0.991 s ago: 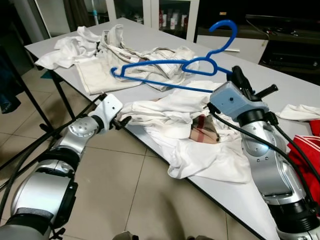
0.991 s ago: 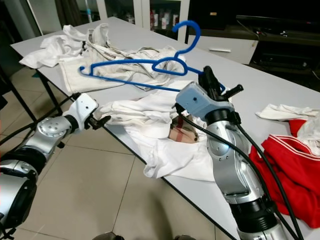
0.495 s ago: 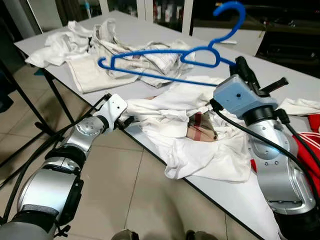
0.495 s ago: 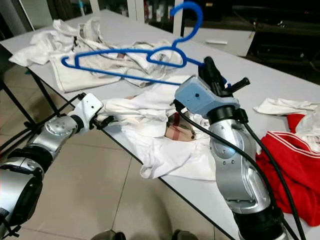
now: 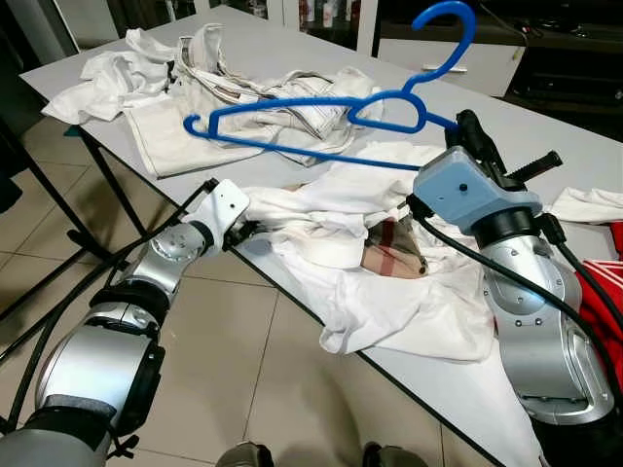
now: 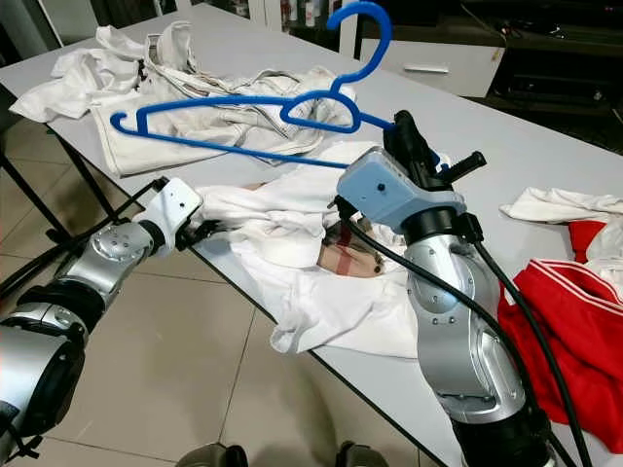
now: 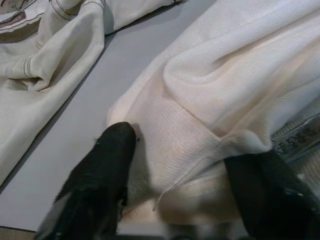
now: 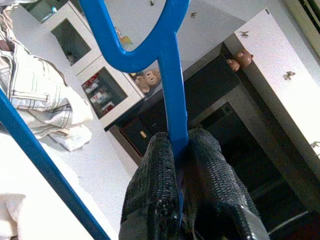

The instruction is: Hang hanger

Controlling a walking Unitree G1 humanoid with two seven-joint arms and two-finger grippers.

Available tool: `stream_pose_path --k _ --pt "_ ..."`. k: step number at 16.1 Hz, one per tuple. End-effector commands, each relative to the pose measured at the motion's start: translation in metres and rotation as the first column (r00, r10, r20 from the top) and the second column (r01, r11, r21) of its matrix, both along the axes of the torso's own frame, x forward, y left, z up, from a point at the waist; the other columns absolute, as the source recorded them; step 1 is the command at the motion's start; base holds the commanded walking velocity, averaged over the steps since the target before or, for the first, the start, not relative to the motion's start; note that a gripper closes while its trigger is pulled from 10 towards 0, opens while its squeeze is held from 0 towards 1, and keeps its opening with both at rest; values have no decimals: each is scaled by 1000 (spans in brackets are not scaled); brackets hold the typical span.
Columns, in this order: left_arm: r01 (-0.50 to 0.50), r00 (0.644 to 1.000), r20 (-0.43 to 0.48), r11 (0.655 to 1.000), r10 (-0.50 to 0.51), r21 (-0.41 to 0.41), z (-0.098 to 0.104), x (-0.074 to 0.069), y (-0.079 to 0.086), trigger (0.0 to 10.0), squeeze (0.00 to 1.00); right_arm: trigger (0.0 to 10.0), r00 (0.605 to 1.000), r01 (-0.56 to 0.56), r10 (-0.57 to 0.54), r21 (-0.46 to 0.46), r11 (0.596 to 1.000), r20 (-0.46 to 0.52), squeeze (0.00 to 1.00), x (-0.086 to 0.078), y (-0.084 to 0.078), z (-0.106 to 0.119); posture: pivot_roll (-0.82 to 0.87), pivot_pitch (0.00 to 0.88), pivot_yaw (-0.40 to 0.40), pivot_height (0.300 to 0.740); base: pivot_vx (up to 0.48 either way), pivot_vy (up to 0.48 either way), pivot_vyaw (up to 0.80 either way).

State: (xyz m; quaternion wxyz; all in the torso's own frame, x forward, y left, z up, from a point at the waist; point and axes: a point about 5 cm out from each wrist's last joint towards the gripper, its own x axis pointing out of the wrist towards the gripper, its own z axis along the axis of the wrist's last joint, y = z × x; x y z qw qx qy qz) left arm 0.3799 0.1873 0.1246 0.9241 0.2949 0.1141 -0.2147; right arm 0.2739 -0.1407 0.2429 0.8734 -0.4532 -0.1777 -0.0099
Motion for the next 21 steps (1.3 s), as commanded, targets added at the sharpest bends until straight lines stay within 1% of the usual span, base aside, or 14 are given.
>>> stream_pose_path --k 1,2,4,5,6,10,12,14,15,16,19,21 --pt "6 999 41 1000 -7 30 10 4 -1 7020 0 10000 1000 2 -2 0 1000 -2 0 -2 0 0 -126 127 56 723 0 0 0" --pt "12 998 60 998 -16 57 15 7 -1 10000 0 10000 1000 2 -2 1 1000 -6 0 -2 1 -1 -122 126 55 723 0 0 0" --pt "4 998 57 998 -8 63 16 7 1 10000 0 10000 1000 0 0 1 1000 -10 0 -1 2 -3 -118 123 55 723 0 0 0" --pt "3 999 32 999 -4 49 13 6 3 0 0 10000 1000 -1 1 1 1000 -11 0 0 2 -3 -119 121 56 723 0 0 0" --pt "9 1000 17 999 -10 36 11 5 4 0 0 10000 1000 0 0 1 1000 -10 0 0 1 -3 -121 117 56 723 0 0 0" --pt "20 999 26 1000 -20 22 13 5 0 0 0 10000 1000 5 -5 -1 1000 -11 0 1 0 -4 -121 110 54 723 0 0 0" --pt "38 998 48 999 -39 24 17 7 -3 0 0 10000 1000 6 -6 -6 1000 -14 0 1 -1 -6 -120 100 56 723 0 0 0" --pt "25 996 82 999 -28 41 26 11 -3 0 0 10000 1000 9 -9 -14 1000 -20 0 1 -3 -9 -116 92 57 723 0 0 0" --pt "18 995 98 999 -23 52 32 13 -3 6157 0 10000 1000 10 -10 -18 1000 -24 0 1 -3 -12 -114 87 57 723 0 0 0" --pt "15 994 111 998 -22 62 37 15 -3 10000 0 10000 999 13 -14 -23 1000 -30 0 1 -4 -15 -111 83 57 723 0 0 0" --pt "33 992 122 997 -41 69 44 17 -3 10000 0 10000 997 44 -47 -53 998 -54 0 2 -9 -25 -100 70 59 723 0 0 0" --pt "53 991 123 997 -59 54 46 17 -5 10000 0 10000 992 94 -103 -124 988 -66 0 5 -17 -32 -100 66 59 723 0 0 0"
